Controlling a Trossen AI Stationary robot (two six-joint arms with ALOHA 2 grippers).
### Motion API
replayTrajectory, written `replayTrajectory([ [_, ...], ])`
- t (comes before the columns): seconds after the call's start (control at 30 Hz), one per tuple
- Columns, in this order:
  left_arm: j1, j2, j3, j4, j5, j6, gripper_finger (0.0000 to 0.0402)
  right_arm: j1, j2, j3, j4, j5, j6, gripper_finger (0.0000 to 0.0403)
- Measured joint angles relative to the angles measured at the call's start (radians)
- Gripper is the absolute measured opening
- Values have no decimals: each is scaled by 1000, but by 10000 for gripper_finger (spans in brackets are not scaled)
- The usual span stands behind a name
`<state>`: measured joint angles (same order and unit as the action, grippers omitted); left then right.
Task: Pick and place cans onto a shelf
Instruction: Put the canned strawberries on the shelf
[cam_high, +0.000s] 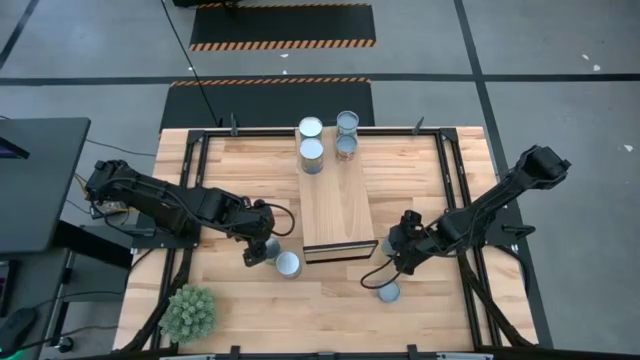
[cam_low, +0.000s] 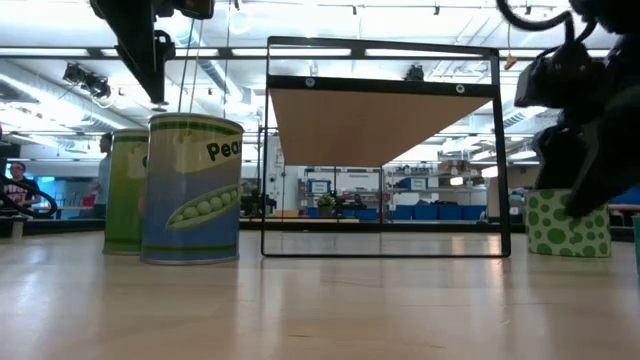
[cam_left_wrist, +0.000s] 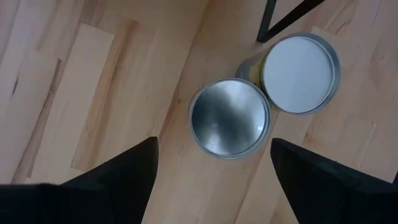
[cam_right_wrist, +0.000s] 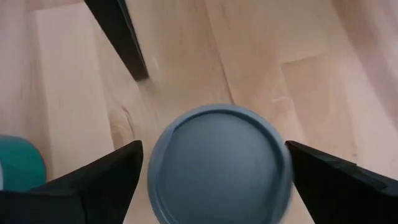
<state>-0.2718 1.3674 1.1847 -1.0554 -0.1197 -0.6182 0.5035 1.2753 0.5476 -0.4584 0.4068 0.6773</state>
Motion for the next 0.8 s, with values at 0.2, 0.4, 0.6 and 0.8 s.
replayTrajectory([
  [0.2, 0, 0, 0, 14, -11, -4, 315, -32, 56, 0, 41, -31, 0, 368],
  [0.4, -1, 0, 0, 15, -11, -21, 315, -76, 59, 0, 16, -81, 11, 312],
  [0.6, -1, 0, 0, 15, -13, -25, 315, -173, -16, 46, -115, -137, 36, 291],
  [0.8, -1, 0, 0, 15, -43, -24, 315, -310, -88, 182, -297, -84, 34, 303],
])
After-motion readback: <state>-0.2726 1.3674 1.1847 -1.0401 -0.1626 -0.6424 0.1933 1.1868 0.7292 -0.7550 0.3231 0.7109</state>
